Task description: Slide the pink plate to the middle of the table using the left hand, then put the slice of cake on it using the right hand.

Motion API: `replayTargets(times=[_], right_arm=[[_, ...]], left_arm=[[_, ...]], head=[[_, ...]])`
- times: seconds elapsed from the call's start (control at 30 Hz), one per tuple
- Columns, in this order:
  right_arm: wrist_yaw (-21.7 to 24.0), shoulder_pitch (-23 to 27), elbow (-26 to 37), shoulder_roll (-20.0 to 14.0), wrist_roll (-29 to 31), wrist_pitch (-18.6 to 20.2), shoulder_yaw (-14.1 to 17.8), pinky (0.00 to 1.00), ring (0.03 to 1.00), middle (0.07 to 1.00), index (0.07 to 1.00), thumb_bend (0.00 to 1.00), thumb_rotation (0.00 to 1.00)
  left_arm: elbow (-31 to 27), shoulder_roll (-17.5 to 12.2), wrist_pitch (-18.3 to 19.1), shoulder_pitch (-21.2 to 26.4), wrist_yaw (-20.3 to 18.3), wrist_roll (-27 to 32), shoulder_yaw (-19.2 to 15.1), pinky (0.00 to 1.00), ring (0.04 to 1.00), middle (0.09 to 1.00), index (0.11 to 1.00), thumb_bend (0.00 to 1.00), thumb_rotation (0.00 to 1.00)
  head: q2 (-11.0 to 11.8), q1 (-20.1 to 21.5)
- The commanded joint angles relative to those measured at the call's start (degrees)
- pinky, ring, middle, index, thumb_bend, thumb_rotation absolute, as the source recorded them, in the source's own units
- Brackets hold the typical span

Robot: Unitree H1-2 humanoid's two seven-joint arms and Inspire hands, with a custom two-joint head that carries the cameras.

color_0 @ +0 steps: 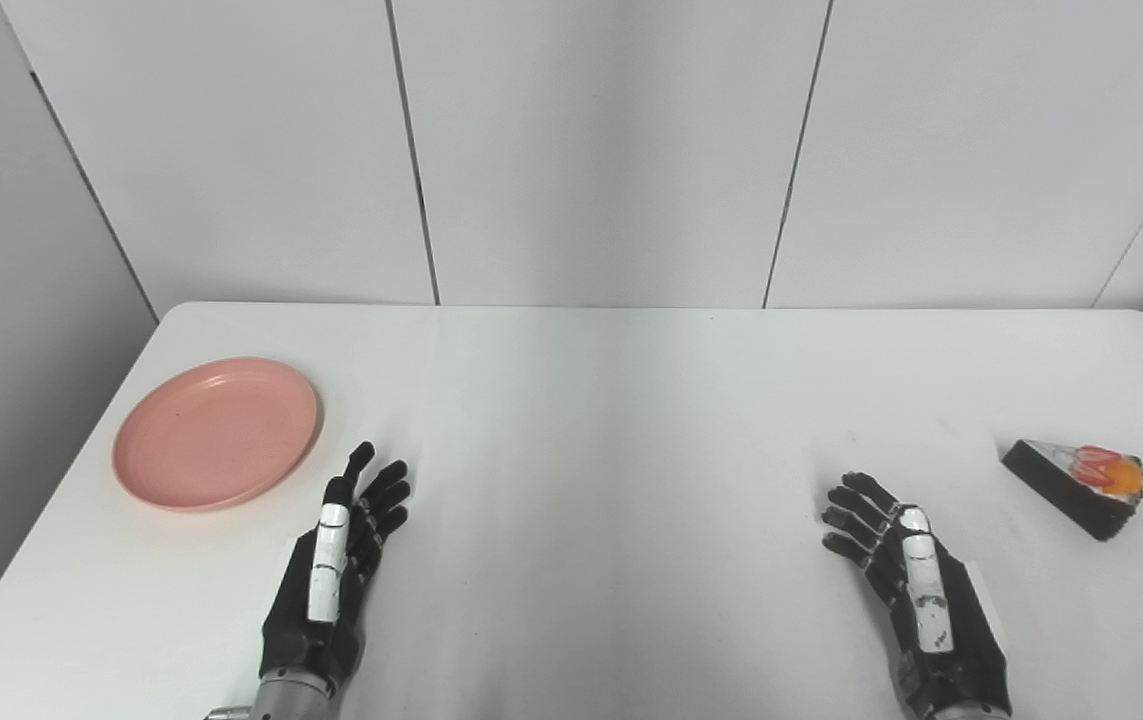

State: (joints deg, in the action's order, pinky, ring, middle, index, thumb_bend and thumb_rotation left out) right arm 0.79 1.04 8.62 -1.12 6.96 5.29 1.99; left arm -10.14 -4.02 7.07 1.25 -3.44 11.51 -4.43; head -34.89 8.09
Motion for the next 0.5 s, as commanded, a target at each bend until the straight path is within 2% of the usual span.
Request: replayTargets(times=[0.0, 0.17, 0.27, 0.3, 0.33, 0.37, 0.47], right_arm=[[0.2, 0.1, 0.2, 0.2, -0.1, 0.5, -0.2, 0.77, 0.785, 0.790, 0.785, 0.86, 0.95], [0.5, 0.2, -1.0, -0.1, 0.2, -0.7, 0.1, 0.77, 0.781, 0.788, 0.787, 0.86, 0.96], [1.0, 0.2, -2.1, -0.7, 0.6, -1.6, 0.4, 0.76, 0.780, 0.790, 0.791, 0.86, 0.96], [1.4, 0.2, -2.8, -1.1, 0.8, -2.0, 0.6, 0.76, 0.781, 0.791, 0.792, 0.86, 0.97], [1.7, 0.2, -3.3, -1.4, 1.1, -2.5, 0.7, 0.77, 0.786, 0.795, 0.799, 0.85, 0.97], [2.1, 0.3, -4.4, -1.8, 1.5, -3.3, 1.0, 0.78, 0.791, 0.799, 0.807, 0.84, 0.98], [3.1, 0.6, -7.4, -2.8, 2.4, -5.6, 1.7, 0.78, 0.788, 0.793, 0.806, 0.83, 0.97]], left_arm=[[-1.6, -0.5, -0.6, 0.5, -0.6, 0.2, 0.0, 0.93, 0.909, 0.900, 0.951, 0.78, 1.00], [-0.9, -0.1, -1.1, 0.5, -0.3, -0.5, 0.3, 0.92, 0.903, 0.893, 0.944, 0.77, 1.00], [0.1, 0.5, -2.1, 0.4, 0.2, -1.8, 0.8, 0.90, 0.897, 0.889, 0.938, 0.77, 1.00], [0.7, 0.9, -2.6, 0.4, 0.4, -2.3, 1.0, 0.90, 0.897, 0.889, 0.938, 0.77, 1.00], [0.9, 1.3, -2.8, 0.3, 0.4, -2.6, 1.2, 0.90, 0.896, 0.891, 0.937, 0.77, 1.00], [1.3, 1.7, -3.2, 0.3, 0.6, -3.0, 1.4, 0.91, 0.898, 0.894, 0.937, 0.76, 1.00], [3.0, 2.4, -4.8, 0.5, 0.5, -3.6, 2.0, 0.92, 0.902, 0.896, 0.939, 0.75, 1.00]], head=[[0.2, -0.1], [1.3, -1.9], [2.7, -4.3], [3.8, -6.0], [3.8, -6.0], [5.0, -7.4], [6.2, -8.7]])
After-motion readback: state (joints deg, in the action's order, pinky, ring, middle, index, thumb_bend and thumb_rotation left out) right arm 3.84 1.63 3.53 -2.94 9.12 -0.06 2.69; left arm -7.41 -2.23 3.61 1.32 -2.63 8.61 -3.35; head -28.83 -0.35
